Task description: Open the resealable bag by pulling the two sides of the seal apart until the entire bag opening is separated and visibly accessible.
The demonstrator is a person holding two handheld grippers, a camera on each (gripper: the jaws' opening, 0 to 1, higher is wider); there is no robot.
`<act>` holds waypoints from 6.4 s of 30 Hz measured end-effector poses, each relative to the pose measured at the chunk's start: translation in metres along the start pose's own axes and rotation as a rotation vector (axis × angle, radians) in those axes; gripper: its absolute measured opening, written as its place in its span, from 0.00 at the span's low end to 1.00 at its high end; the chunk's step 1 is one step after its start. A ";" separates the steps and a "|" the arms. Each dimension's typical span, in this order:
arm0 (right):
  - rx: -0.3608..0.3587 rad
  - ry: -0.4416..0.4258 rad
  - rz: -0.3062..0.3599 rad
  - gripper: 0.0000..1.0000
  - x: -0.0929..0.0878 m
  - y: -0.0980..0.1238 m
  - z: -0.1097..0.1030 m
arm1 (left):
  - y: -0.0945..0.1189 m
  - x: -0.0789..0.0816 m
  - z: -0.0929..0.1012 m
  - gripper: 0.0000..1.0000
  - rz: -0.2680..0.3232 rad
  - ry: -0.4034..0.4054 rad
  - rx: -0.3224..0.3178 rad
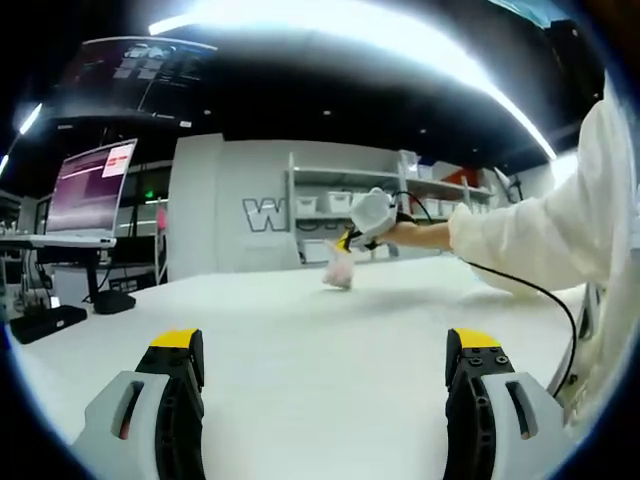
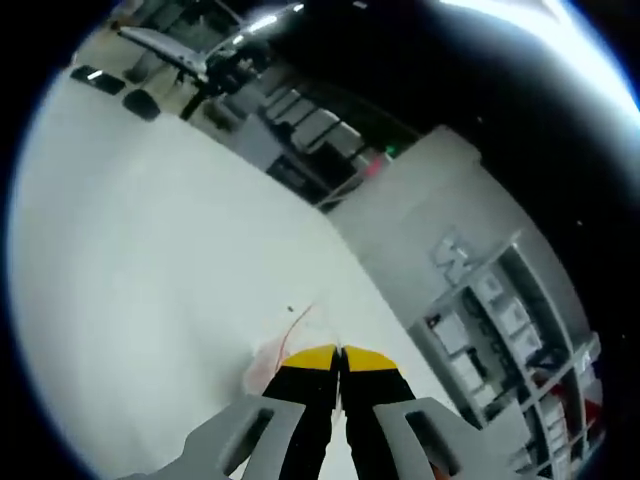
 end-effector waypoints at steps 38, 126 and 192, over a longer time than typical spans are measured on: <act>0.100 -0.196 -0.048 0.00 -0.009 -0.037 -0.031 | 0.002 0.000 0.000 1.00 -0.006 -0.005 0.002; 0.155 -0.311 0.070 0.69 -0.012 0.000 -0.058 | 0.013 0.004 0.005 1.00 0.010 -0.013 -0.008; 0.072 -0.349 0.218 0.97 -0.028 0.100 -0.047 | 0.012 0.001 0.023 1.00 0.007 -0.023 -0.057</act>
Point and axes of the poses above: the point that each gripper's makers call its tool centre point, and the gripper's own axes: y roughly backward along the fingers, z roughly to its right, x roughly out of its top, the point moved 2 cm from there along y, roughly backward along the fingers, and after that the axes turned 11 degrees about x, right-handed, at the moved point
